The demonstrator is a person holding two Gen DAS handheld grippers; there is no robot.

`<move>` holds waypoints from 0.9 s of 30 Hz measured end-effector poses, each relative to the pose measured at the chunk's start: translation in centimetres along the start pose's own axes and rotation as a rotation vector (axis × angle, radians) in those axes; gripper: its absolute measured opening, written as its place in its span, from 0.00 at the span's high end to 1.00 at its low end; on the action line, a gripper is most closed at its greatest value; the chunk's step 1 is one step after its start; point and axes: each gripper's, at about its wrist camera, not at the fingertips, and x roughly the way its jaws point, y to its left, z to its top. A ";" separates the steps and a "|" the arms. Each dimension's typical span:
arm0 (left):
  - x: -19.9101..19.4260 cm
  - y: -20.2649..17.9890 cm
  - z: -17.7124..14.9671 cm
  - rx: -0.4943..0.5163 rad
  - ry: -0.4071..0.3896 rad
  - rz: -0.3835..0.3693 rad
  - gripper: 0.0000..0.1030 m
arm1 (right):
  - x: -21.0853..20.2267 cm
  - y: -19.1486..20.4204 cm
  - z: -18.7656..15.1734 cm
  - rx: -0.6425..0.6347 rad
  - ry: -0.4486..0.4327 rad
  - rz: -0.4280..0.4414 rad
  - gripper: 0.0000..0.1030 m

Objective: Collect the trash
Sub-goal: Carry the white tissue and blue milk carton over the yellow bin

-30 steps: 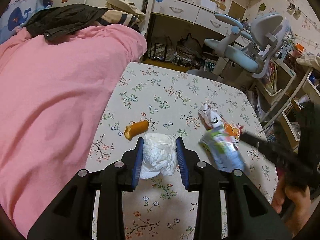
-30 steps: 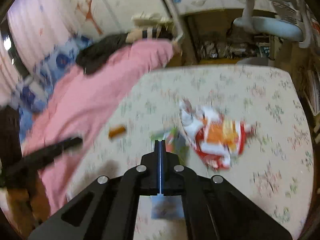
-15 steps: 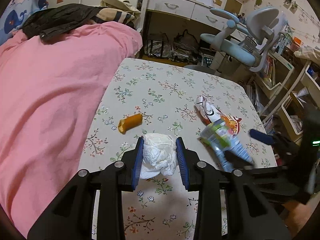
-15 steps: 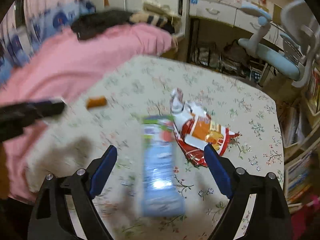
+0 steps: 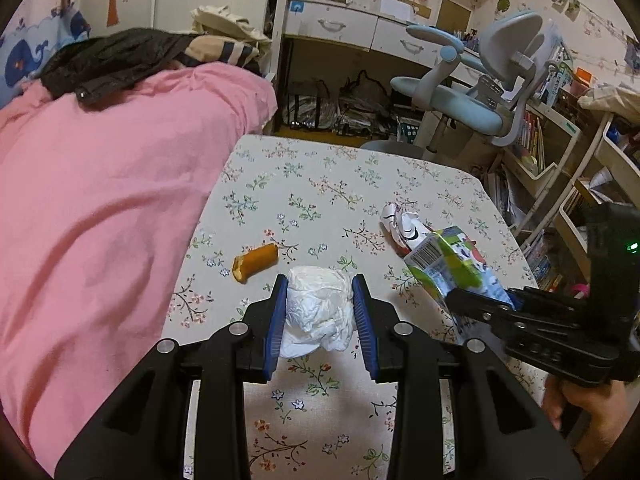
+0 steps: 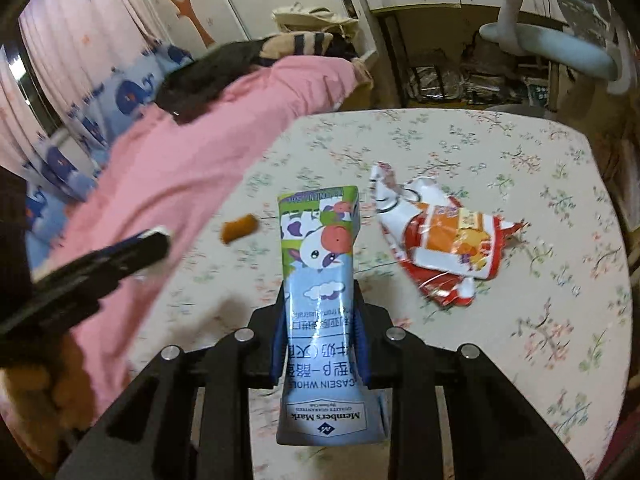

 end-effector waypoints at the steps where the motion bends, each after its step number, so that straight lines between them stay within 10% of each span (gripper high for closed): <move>1: -0.3 -0.2 -0.1 0.011 -0.009 0.007 0.70 | -0.3 0.3 -0.1 0.002 -0.006 0.014 0.73; 15: -6.5 -4.1 -4.0 0.144 -0.102 0.067 0.70 | -6.1 2.5 -6.1 0.120 -0.199 0.165 0.73; 27: -11.3 -5.9 -8.1 0.155 -0.107 0.065 0.70 | -7.2 3.2 -11.8 0.179 -0.165 0.197 0.73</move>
